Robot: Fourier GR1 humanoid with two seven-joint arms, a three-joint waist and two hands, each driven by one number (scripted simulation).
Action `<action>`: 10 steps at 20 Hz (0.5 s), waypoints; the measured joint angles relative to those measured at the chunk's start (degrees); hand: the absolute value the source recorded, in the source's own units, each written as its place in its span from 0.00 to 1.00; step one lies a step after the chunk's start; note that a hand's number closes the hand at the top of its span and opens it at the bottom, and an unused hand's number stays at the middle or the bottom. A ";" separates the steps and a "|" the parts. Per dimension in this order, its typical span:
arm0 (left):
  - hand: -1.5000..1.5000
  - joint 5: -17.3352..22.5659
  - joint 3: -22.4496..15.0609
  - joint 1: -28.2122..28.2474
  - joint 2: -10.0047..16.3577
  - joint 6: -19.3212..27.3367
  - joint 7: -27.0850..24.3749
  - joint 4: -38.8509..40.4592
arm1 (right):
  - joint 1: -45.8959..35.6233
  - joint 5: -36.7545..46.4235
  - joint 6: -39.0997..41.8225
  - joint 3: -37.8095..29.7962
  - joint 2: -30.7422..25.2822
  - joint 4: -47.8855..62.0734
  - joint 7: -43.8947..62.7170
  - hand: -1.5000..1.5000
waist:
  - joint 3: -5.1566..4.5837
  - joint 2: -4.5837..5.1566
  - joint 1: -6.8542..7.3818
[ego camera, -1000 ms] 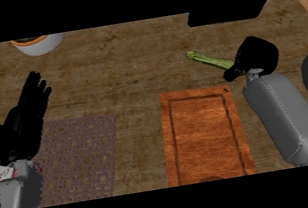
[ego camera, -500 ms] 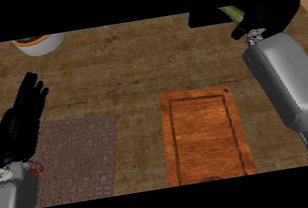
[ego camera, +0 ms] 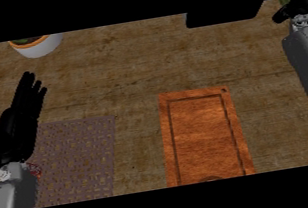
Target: Pick the squash from the cutting board and place it in the pan
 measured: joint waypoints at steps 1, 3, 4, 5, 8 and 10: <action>0.50 -0.10 -0.07 0.18 -0.27 0.04 -0.35 0.18 | 1.23 -0.26 -0.52 -0.72 -0.76 -0.83 -0.20 1.00 | 0.00 -0.01 -0.08; 0.50 -0.27 -0.09 0.47 -0.41 -0.13 -0.82 0.55 | 3.48 -1.01 -1.77 -2.30 -2.42 -2.16 -0.99 1.00 | 0.01 0.00 -0.15; 0.50 -0.52 -0.44 1.02 -0.73 0.02 -0.77 -0.06 | 4.74 -1.51 -1.76 -2.92 -3.18 -3.71 -1.24 1.00 | 0.01 -0.03 -0.20; 0.50 -0.50 -0.16 0.48 -0.68 0.05 -0.83 0.80 | 5.94 -2.43 -2.44 -4.08 -4.44 -4.44 -2.35 1.00 | 0.01 -0.03 -0.35; 0.50 -0.74 -0.09 0.91 -0.97 -0.10 -1.78 1.50 | 10.99 -4.48 -4.86 -6.63 -6.60 -7.82 -4.69 1.00 | 0.01 -0.05 -0.50; 0.50 -0.65 0.15 0.67 -0.85 -0.25 -1.70 1.69 | 14.14 -6.06 -6.90 -8.75 -8.32 -9.00 -6.72 1.00 | 0.02 -0.03 -0.49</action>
